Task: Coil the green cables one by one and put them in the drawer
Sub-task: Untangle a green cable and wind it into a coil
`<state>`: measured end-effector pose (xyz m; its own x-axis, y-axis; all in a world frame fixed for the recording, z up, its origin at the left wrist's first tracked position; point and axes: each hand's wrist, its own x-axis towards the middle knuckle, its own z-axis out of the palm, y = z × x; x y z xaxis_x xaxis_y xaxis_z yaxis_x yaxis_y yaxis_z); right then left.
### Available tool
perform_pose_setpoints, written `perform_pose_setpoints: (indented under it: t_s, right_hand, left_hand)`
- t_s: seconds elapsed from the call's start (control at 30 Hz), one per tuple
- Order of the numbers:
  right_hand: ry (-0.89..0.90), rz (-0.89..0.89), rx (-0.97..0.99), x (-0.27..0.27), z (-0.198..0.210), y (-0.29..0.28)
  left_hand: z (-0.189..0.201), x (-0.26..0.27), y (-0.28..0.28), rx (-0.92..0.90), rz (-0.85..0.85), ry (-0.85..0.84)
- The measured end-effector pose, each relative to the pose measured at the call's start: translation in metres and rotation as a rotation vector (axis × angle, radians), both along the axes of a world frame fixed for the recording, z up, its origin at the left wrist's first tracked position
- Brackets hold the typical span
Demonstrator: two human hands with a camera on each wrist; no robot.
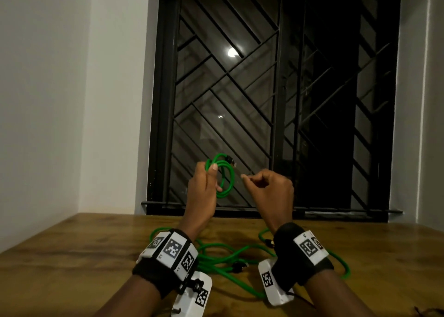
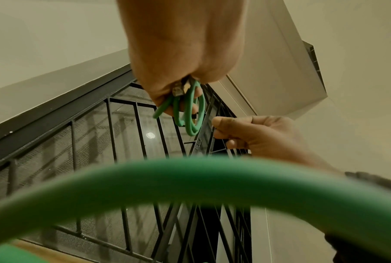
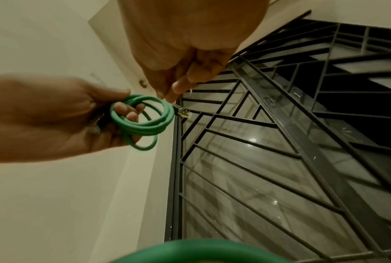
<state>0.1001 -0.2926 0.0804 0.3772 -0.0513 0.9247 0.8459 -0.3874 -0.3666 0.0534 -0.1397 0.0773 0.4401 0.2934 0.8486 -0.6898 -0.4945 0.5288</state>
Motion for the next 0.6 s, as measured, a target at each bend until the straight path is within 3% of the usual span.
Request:
perform_pose_setpoints:
  t_s: [0.2, 0.37, 0.6]
  right_hand:
    - [-0.219, 0.106, -0.156, -0.004, -0.011, -0.005]
    - [-0.026, 0.229, -0.286, -0.003, -0.011, 0.000]
    - [0.028, 0.205, -0.181, -0.003, -0.009, -0.001]
  left_hand:
    - [-0.004, 0.005, 0.006, 0.061, 0.018, 0.032]
    - [-0.003, 0.004, 0.016, 0.091, -0.022, 0.052]
    - [-0.002, 0.004, 0.023, 0.146, -0.128, 0.105]
